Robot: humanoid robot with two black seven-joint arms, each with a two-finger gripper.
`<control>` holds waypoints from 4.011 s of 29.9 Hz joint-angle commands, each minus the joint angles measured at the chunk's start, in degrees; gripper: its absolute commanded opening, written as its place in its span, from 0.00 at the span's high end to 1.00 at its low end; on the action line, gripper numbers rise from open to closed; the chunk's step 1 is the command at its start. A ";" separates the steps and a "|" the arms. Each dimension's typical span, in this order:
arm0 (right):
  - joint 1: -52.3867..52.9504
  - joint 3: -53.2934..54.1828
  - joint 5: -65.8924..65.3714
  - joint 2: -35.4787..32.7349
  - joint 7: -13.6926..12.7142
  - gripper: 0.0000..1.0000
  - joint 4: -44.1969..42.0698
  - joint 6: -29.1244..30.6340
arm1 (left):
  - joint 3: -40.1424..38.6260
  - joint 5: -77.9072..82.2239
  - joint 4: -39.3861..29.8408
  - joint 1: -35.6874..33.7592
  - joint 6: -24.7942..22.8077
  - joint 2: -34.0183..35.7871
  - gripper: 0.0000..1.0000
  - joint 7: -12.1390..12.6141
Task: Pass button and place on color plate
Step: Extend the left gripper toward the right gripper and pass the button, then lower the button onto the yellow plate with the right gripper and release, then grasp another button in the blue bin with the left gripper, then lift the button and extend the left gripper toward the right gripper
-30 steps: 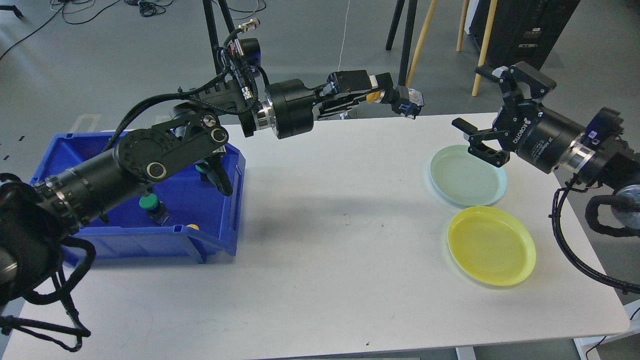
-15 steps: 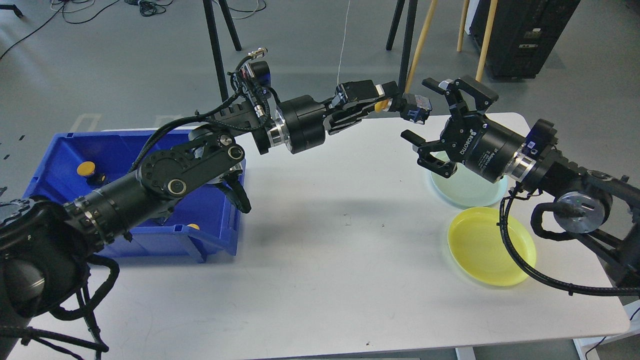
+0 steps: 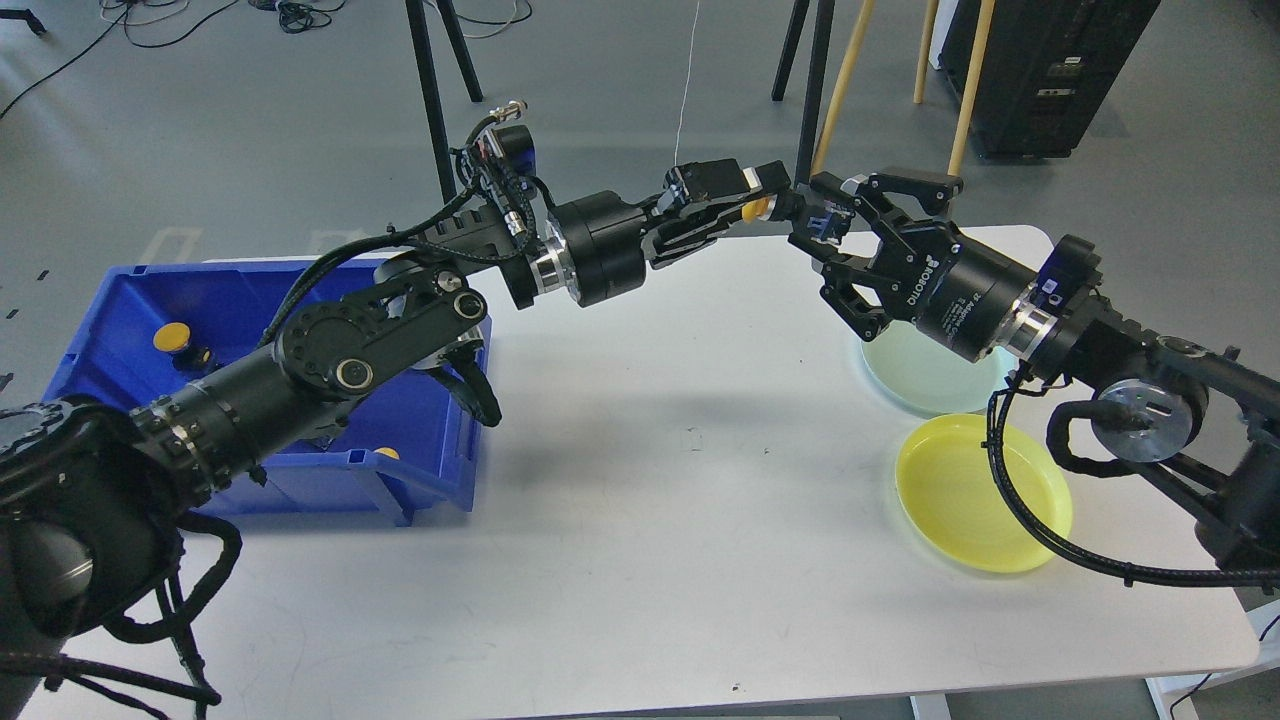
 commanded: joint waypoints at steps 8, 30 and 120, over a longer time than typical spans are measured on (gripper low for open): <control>-0.67 0.25 0.68 -0.22 -0.34 0.99 0.17 -2.10 | -2.34 -2.08 -0.08 1.74 0.87 -0.15 0.44 0.00; -26.16 1.31 -18.39 -7.69 -0.07 0.98 -0.62 -33.03 | 5.64 22.65 -13.08 0.69 -1.24 31.74 0.08 0.00; -4.82 0.97 -18.30 0.46 8.28 0.00 7.13 -16.35 | 3.19 -6.83 -2.55 1.48 -8.14 6.01 0.90 0.00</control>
